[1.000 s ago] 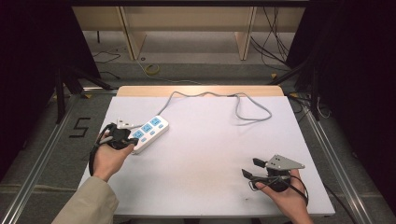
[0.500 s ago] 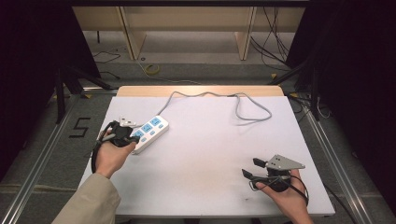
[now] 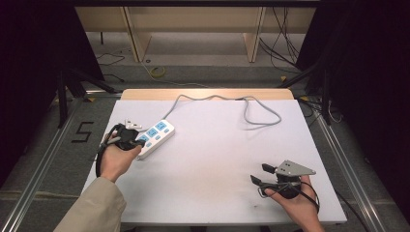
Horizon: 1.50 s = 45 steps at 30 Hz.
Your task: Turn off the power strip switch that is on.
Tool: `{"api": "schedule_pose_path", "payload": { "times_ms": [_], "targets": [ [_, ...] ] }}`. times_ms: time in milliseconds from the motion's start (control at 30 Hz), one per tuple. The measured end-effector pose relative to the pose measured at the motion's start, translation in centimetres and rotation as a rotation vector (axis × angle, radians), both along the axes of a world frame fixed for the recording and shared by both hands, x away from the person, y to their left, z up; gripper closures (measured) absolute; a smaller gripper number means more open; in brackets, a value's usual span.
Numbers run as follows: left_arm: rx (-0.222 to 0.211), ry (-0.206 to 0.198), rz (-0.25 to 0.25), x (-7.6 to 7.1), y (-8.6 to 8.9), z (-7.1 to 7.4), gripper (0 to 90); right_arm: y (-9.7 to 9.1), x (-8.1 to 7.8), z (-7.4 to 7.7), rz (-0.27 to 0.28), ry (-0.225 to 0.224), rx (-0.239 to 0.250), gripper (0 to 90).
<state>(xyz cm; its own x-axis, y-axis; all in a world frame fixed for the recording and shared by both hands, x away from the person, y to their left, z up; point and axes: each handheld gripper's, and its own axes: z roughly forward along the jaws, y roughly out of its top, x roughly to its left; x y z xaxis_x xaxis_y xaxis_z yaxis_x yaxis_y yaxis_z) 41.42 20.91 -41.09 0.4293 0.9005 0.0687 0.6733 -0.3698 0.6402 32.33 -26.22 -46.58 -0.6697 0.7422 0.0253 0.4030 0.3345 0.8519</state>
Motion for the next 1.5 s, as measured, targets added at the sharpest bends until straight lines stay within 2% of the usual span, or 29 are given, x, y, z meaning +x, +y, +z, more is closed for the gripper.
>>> {"api": "schedule_pose_path", "payload": {
  "times_ms": [1500],
  "targets": [
    [0.038,0.036,0.006,1.6,-0.2,-0.7,89.4,0.0,0.0,0.0,0.003,0.0,0.0,38.0]
  ]
}}
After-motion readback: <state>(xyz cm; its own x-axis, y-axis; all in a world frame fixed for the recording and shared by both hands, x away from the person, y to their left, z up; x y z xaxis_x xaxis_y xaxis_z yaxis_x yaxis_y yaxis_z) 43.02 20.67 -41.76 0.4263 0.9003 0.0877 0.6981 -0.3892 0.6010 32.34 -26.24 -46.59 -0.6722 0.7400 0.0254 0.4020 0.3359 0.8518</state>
